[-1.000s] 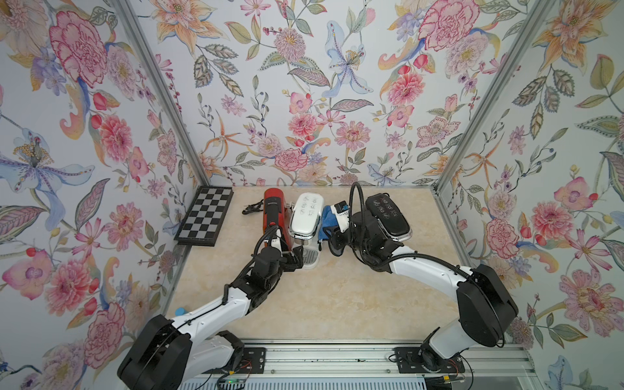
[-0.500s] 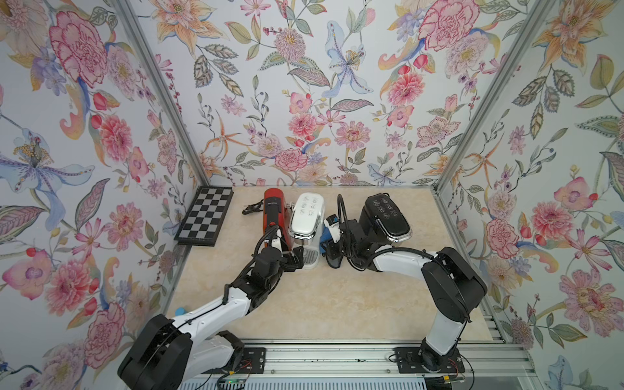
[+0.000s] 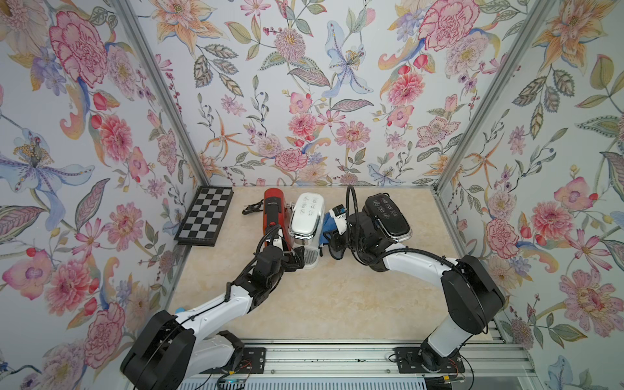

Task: Wipe the surface of a coffee machine
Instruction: Wipe the dirt from the surface of the coffee machine.

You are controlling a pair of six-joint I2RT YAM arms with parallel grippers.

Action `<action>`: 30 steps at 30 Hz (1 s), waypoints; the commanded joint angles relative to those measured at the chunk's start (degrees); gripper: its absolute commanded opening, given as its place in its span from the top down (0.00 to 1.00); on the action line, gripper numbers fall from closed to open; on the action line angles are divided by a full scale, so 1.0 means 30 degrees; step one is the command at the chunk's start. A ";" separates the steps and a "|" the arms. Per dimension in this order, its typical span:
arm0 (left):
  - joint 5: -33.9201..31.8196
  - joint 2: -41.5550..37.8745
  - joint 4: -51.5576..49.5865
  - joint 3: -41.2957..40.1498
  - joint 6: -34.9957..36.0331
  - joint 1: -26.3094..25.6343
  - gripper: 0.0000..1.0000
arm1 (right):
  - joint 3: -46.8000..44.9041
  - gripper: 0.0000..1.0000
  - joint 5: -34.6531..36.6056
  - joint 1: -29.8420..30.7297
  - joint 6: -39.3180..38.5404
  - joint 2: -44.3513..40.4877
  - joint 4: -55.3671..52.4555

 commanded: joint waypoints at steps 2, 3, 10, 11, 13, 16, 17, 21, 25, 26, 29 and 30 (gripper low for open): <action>0.0374 0.0379 0.0065 0.0954 0.0096 -0.0115 0.03 | 0.0873 0.62 -0.1524 -0.1451 0.0826 -0.1224 0.1126; 0.0437 0.0436 0.0052 0.1035 0.0089 -0.0106 0.03 | 0.0963 0.62 -0.1945 -0.1716 0.1108 -0.1228 0.1313; 0.0491 0.0376 -0.0380 0.1539 0.0211 -0.0225 0.03 | 0.2791 0.63 -0.6795 -0.4174 0.5012 -0.0097 0.4165; 0.0473 0.0317 -0.0453 0.1595 0.0209 -0.0252 0.03 | 0.3309 0.63 -0.7232 -0.4303 0.5338 0.0260 0.4202; 0.0372 0.0142 -0.0601 0.1661 0.0225 -0.0315 0.03 | 0.4646 0.63 -0.8221 -0.4492 0.5824 0.1201 0.4020; 0.0270 -0.0149 -0.0864 0.1703 0.0238 -0.0371 0.03 | 0.6950 0.63 -1.0072 -0.4976 0.7028 0.3131 0.3781; 0.0233 -0.0273 -0.0944 0.1689 0.0249 -0.0441 0.03 | 0.7597 0.63 -1.0809 -0.5130 0.7743 0.3816 0.4038; -0.0095 -0.0853 -0.1162 0.1377 0.0157 -0.0562 0.03 | 1.0064 0.66 -1.3061 -0.5414 1.1194 0.6863 0.6029; -0.0252 -0.1290 -0.1321 0.1080 0.0033 -0.0608 0.03 | 1.3094 0.66 -1.3988 -0.5334 1.2760 0.9768 0.5840; -0.0290 -0.1401 -0.1333 0.1026 0.0020 -0.0670 0.03 | 1.3858 0.67 -1.4260 -0.5301 1.3132 1.0493 0.5847; -0.0428 -0.1622 -0.1495 0.0912 -0.0022 -0.0694 0.03 | 1.5915 0.69 -1.4961 -0.5108 1.4561 1.2304 0.6007; -0.0479 -0.1697 -0.1566 0.0869 -0.0018 -0.0694 0.03 | 1.6487 0.69 -1.5129 -0.4961 1.4608 1.2698 0.5799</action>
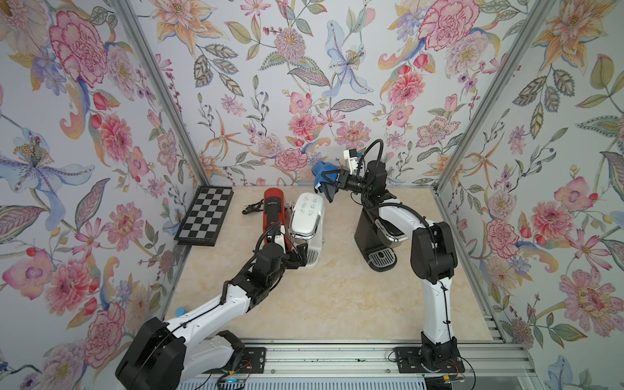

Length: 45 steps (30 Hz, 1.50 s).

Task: Wipe the surface of a coffee machine
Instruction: Wipe the dirt from the surface of the coffee machine.

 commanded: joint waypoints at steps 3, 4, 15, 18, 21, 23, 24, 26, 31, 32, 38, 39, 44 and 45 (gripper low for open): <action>-0.0727 -0.0558 -0.0416 -0.0094 -0.0163 -0.0195 0.03 | 0.1930 0.71 -0.1259 0.0772 0.1007 0.1855 -0.1280; -0.0750 -0.0625 -0.0460 -0.0098 -0.0174 -0.0195 0.03 | 0.1619 0.72 -0.0806 0.0915 0.0473 0.1488 -0.1540; -0.0563 0.0039 -0.0054 0.0022 -0.0263 -0.0310 0.02 | 0.2897 0.71 0.3916 0.2399 -0.5012 0.0998 -0.9240; -0.0588 0.0016 0.0030 -0.0095 -0.0321 -0.0404 0.02 | 0.2492 0.71 0.4289 0.2551 -0.5167 0.1482 -0.9322; -0.0613 -0.0073 0.0010 -0.0209 -0.0372 -0.0404 0.02 | 0.2673 0.71 0.4882 0.2683 -0.5528 0.2186 -0.9864; -0.0633 -0.0087 0.0051 -0.0242 -0.0369 -0.0407 0.02 | 0.2948 0.71 0.5004 0.2745 -0.5554 0.2707 -1.0071; -0.0653 -0.0099 0.0043 -0.0238 -0.0379 -0.0409 0.02 | 0.3289 0.71 0.5145 0.2853 -0.5701 0.2998 -1.0442; -0.0615 -0.0092 0.0045 -0.0213 -0.0370 -0.0415 0.02 | 0.4107 0.71 0.5841 0.3141 -0.6427 0.3490 -1.1646; -0.0618 -0.0051 0.0098 -0.0212 -0.0409 -0.0418 0.02 | 0.4983 0.71 0.6988 0.3666 -0.7479 0.4155 -1.3234; -0.0621 -0.0053 0.0081 -0.0195 -0.0398 -0.0488 0.02 | 0.4928 0.71 0.7257 0.3722 -0.7687 0.4185 -1.3465; -0.0647 -0.0095 0.0157 -0.0381 -0.0453 -0.0455 0.02 | 0.3512 0.71 0.7961 0.3821 -0.8296 0.3736 -1.3888; -0.0639 -0.0078 0.0207 -0.0396 -0.0455 -0.0462 0.02 | 0.3120 0.71 0.8073 0.3785 -0.8345 0.3511 -1.3885; -0.0531 0.0169 0.0400 -0.0360 -0.0503 -0.0478 0.02 | 0.1825 0.71 0.7170 0.3655 -0.8147 0.2648 -1.3589; -0.0543 0.0237 0.0434 -0.0298 -0.0491 -0.0493 0.02 | 0.1562 0.71 0.7171 0.3694 -0.8226 0.2428 -1.3578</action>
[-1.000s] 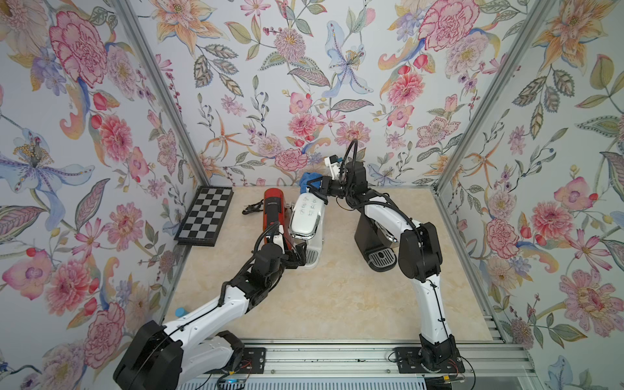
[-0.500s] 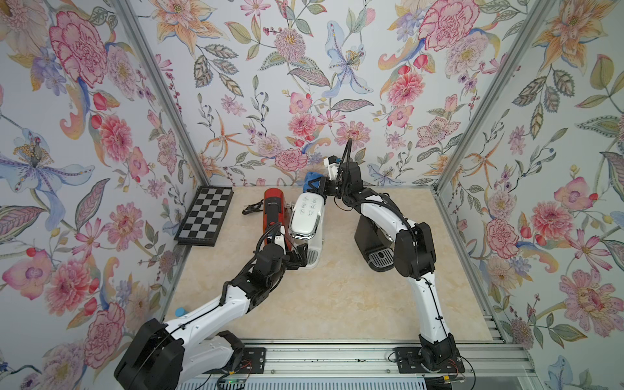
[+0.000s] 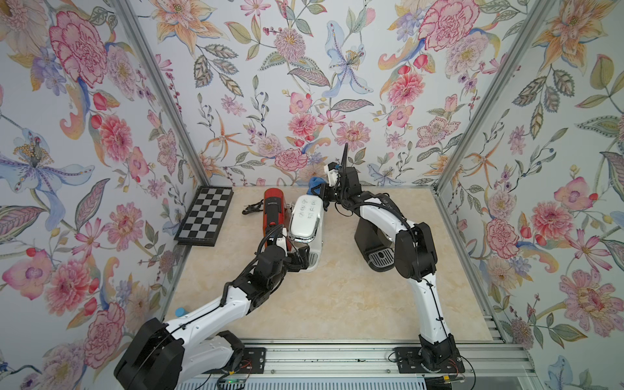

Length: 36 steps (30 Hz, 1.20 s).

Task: Wipe the surface of a coffee machine
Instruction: Wipe the dirt from the surface of the coffee machine.

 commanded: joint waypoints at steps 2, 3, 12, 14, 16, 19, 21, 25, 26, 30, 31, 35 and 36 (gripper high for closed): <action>-0.0325 0.0279 0.0520 -0.0017 -0.0348 0.0003 0.02 | -0.1705 0.71 -0.1344 0.1198 -0.1074 0.0083 -0.2715; -0.0317 0.0232 0.0501 0.0019 -0.0349 -0.0020 0.02 | -0.1867 0.71 -0.1686 0.1183 -0.0997 -0.0079 -0.2671; -0.0647 -0.0513 0.0005 -0.0025 -0.0381 -0.0149 0.02 | -0.4104 0.70 -0.3775 0.1293 -0.0252 -0.1324 -0.0939; -0.0770 -0.0741 -0.0152 -0.0081 -0.0347 -0.0164 0.02 | -0.4864 0.70 -0.3719 0.1333 -0.0283 -0.1845 -0.0583; -0.0836 -0.0917 -0.0265 -0.0169 -0.0355 -0.0150 0.02 | -0.5620 0.70 -0.3393 0.1275 -0.0329 -0.2371 -0.0397; -0.0865 -0.1115 -0.0417 -0.0226 -0.0384 -0.0150 0.02 | -0.7051 0.70 -0.3402 0.0998 -0.0071 -0.3364 0.0373; -0.0903 -0.1214 -0.0442 -0.0244 -0.0422 -0.0150 0.02 | -0.8162 0.70 -0.4143 0.0768 0.0416 -0.4084 0.1320; -0.1032 -0.1421 -0.0551 -0.0206 -0.0396 -0.0150 0.02 | -0.9655 0.70 -0.5072 0.0506 0.0418 -0.5548 0.2159; -0.1052 -0.1433 -0.0539 -0.0177 -0.0375 -0.0180 0.02 | -0.9921 0.70 -0.5331 0.0420 0.0375 -0.5909 0.2379; -0.0965 -0.1204 -0.0444 -0.0034 -0.0388 -0.0201 0.02 | -1.0813 0.70 -0.6577 -0.0202 0.1339 -0.7166 0.4200; -0.0928 -0.1115 -0.0435 0.0024 -0.0392 -0.0223 0.02 | -1.1003 0.69 -0.7002 -0.0396 0.1889 -0.7330 0.5030; -0.0931 -0.0886 -0.0522 0.0297 -0.0320 -0.0355 0.02 | -1.1201 0.70 -0.8215 -0.1267 0.3794 -0.7567 0.7031; -0.0934 -0.0883 -0.0534 0.0340 -0.0339 -0.0384 0.02 | -1.1245 0.70 -0.8449 -0.1408 0.4158 -0.7593 0.7373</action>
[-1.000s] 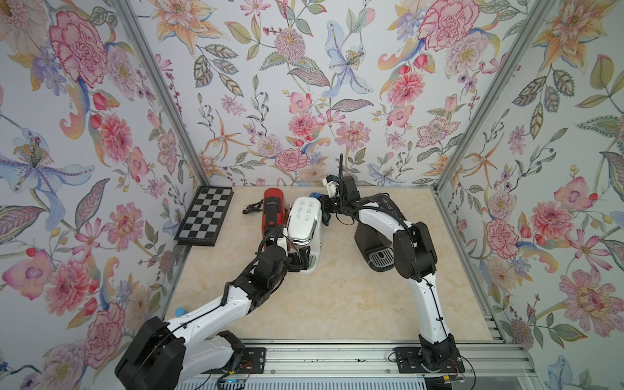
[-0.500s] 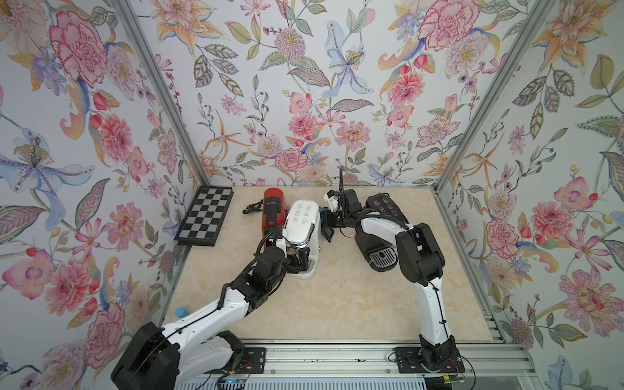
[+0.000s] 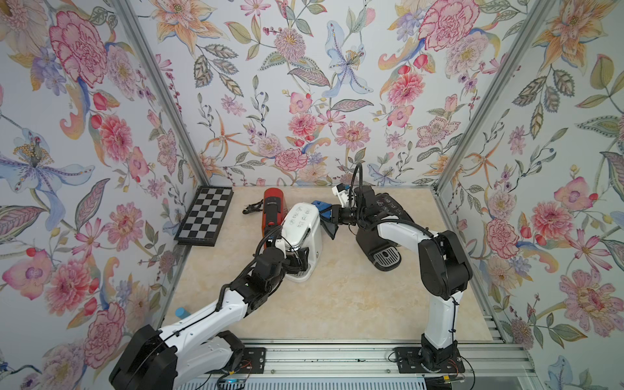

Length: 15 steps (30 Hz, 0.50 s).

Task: Wipe the surface of a coffee machine
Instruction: Wipe the dirt from the surface of the coffee machine.

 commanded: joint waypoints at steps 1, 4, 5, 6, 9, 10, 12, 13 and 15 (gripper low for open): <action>-0.0748 0.0094 0.0341 0.0431 -0.0321 -0.0137 0.02 | -0.0210 0.70 -0.2462 -0.0641 0.1966 -0.0759 0.2740; -0.0890 -0.0003 0.0215 0.0465 -0.0348 -0.0151 0.02 | -0.0148 0.70 -0.3004 -0.0748 0.2239 -0.0838 0.2959; -0.0941 -0.0016 0.0181 0.0487 -0.0329 -0.0144 0.02 | -0.0101 0.70 -0.3069 -0.0767 0.2111 -0.0847 0.2726; -0.0963 -0.0045 0.0107 0.0596 -0.0326 -0.0157 0.02 | -0.0088 0.70 -0.3156 -0.0759 0.2038 -0.0793 0.2505; -0.1068 0.0002 -0.0056 0.0812 -0.0265 -0.0170 0.02 | -0.0420 0.70 -0.2681 -0.0544 0.1587 -0.0626 0.1552; -0.1073 0.0062 -0.0029 0.0862 -0.0234 -0.0157 0.02 | -0.0479 0.70 -0.2404 -0.0394 0.1265 -0.0539 0.1056; -0.1061 0.0267 -0.0026 0.1107 -0.0175 -0.0178 0.02 | -0.0656 0.70 -0.1581 0.0182 0.0289 -0.0273 -0.0202; -0.1041 0.0359 -0.0027 0.1186 -0.0167 -0.0188 0.02 | -0.0770 0.70 -0.1093 0.0477 -0.0114 -0.0187 -0.0698; -0.0891 0.0646 -0.0026 0.1415 -0.0078 -0.0188 0.02 | -0.1359 0.70 -0.0013 0.1056 -0.0499 0.0046 -0.0831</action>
